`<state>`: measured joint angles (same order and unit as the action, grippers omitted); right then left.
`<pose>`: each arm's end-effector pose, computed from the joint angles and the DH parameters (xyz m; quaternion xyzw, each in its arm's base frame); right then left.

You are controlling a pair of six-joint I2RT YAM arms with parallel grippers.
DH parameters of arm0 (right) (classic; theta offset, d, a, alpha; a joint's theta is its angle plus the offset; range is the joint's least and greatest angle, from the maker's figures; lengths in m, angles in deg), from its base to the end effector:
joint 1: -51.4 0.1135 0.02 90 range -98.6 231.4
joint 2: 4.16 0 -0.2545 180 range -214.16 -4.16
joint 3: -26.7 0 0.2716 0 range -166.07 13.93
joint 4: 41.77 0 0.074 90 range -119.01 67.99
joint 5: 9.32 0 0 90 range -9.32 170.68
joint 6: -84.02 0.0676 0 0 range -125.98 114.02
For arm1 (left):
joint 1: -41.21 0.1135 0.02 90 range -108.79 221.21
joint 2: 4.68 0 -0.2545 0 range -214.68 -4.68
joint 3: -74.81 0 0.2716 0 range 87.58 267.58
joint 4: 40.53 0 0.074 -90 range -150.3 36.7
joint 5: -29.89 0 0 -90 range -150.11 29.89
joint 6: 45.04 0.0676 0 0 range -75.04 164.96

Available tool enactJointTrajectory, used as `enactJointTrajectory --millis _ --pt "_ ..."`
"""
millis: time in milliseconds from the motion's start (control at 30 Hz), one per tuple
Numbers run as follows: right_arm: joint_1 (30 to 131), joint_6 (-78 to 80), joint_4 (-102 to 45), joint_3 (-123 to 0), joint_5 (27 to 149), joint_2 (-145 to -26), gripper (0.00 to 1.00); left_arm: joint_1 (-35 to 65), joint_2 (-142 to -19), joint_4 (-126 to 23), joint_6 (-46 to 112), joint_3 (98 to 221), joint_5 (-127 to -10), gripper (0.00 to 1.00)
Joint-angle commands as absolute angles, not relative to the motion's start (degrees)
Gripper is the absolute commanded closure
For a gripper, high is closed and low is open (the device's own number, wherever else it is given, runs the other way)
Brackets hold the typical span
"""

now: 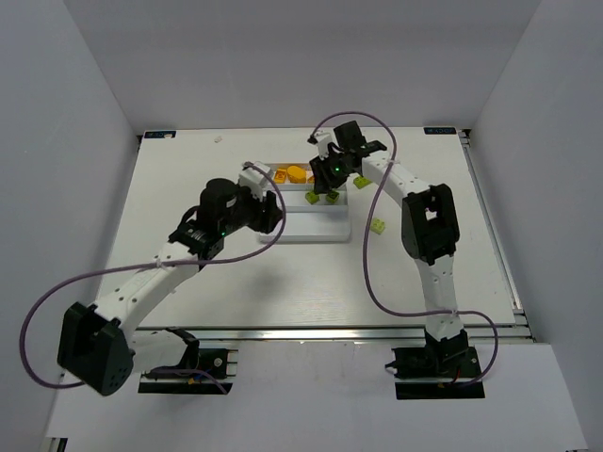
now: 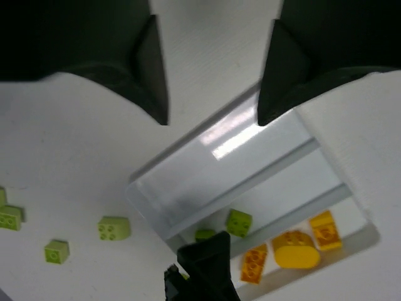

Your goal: Sort the legos into containers by color

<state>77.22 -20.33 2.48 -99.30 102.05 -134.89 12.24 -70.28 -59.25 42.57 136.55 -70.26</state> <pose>0.4813 0.2603 0.1806 -0.3771 0.8421 0.2072 0.3252 0.2704 -0.1633 0.2730 0.2383 0.7951 -0.2203 0.5124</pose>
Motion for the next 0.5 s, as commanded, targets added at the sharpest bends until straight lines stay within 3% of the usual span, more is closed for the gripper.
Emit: enactJointTrajectory --millis 0,67,133,200,233,333,467 --pt "74.43 -12.87 1.94 -94.99 100.38 -125.29 0.56 11.06 -78.55 -56.29 39.96 142.74 -78.81 0.42" --pt "70.48 -9.6 -4.35 -85.45 101.16 -117.33 0.8 8.97 -83.41 -57.25 39.07 146.97 -79.18 0.55" --pt "66.63 -7.3 -8.16 -79.79 100.47 -112.37 0.85 7.56 -91.37 -58.48 38.64 153.73 -77.0 0.68" --pt "63.99 -9.56 -9.24 -75.38 100.72 -107.7 0.78 5.63 -97.02 -60.93 38.54 161.96 -75.41 0.68" --pt "63.62 -10.1 -8.8 -74.5 100.29 -106.3 0.6 5.01 -102.62 -61.99 38.37 164.89 -73.49 0.64" --pt "59.67 -10.2 -6.78 -71.51 102.29 -103.31 0.38 2.55 -113.17 -66.38 39.5 177.16 -70.66 0.46" --pt "53.26 -7.3 -8.53 -64.31 112.03 -95.32 0.33 0.69 -126.53 -73.15 44.78 194.24 -68.2 0.33"
